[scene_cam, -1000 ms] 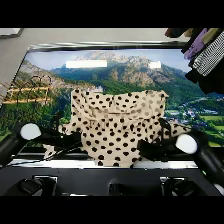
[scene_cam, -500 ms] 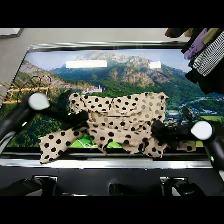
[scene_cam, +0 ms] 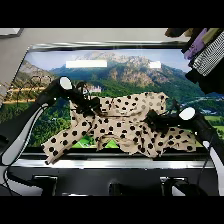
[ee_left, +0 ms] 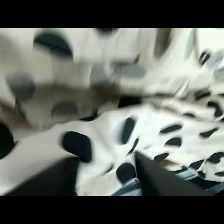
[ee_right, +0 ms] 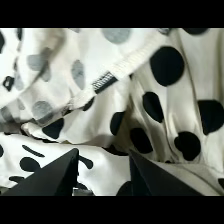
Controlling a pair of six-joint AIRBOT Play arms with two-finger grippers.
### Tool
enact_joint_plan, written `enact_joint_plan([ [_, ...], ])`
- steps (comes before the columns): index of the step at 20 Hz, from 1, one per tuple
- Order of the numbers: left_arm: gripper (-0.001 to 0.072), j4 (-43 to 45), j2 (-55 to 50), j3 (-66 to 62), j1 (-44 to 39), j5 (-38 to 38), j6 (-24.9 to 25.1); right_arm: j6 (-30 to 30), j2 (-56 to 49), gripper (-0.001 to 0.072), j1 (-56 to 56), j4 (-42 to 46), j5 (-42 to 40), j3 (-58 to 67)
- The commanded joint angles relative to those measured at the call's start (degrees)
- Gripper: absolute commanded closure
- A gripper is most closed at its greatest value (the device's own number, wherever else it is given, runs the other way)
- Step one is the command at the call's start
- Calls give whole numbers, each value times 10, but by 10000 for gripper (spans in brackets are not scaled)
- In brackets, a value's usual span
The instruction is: Fold the clothes and pants, and hang the long-sleeved shirts on hangers.
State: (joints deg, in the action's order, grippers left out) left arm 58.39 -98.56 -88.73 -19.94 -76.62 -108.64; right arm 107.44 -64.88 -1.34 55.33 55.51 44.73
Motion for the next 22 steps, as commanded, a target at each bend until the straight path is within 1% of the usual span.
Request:
enact_joint_plan([
  [1, 207, 19, 6, -37, 23, -13, 53, -67, 60, 326, 0, 26, 44, 28],
  [2, 149, 53, 27, -36, 26, -19, 63, -68, 96, 326, -6, 31, 65, 28],
  [3, 112, 91, 49, -31, 25, -22, 70, -67, 127, 326, -26, 54, 89, 26],
  [5, 108, 149, 109, 15, 19, -12, 72, -31, 170, 325, -92, 107, 125, 9],
  [6, 108, 158, 142, 54, 15, 4, 76, -9, 184, 324, -130, 136, 130, -7],
  [7, 108, 158, 177, 101, 13, 27, 82, 19, 193, 323, -172, 170, 128, -25],
  [8, 108, 158, 217, 158, 9, 54, 82, 47, 197, 307, -207, 192, 119, -45],
  [9, 108, 158, 252, 211, 5, 80, 82, 72, 197, 257, -241, 209, 104, -67],
  [10, 108, 158, 288, 264, 2, 103, 82, 89, 196, 247, -266, 226, 86, -86],
  [12, 108, 156, 338, 344, -9, 124, 82, 127, 196, 247, -296, 252, 41, -116],
  [14, 108, 156, 361, 384, -24, 124, 82, 133, 194, 248, -299, 280, 1, -127],
  [16, 108, 156, 361, 395, -41, 127, 82, 141, 179, 248, -299, 304, -19, -127],
  [19, 108, 156, 360, 397, -63, 149, 81, 138, 131, 247, -299, 304, -47, -127],
  [22, 108, 156, 360, 397, -77, 152, 82, 132, 92, 248, -299, 303, -84, -127],
])
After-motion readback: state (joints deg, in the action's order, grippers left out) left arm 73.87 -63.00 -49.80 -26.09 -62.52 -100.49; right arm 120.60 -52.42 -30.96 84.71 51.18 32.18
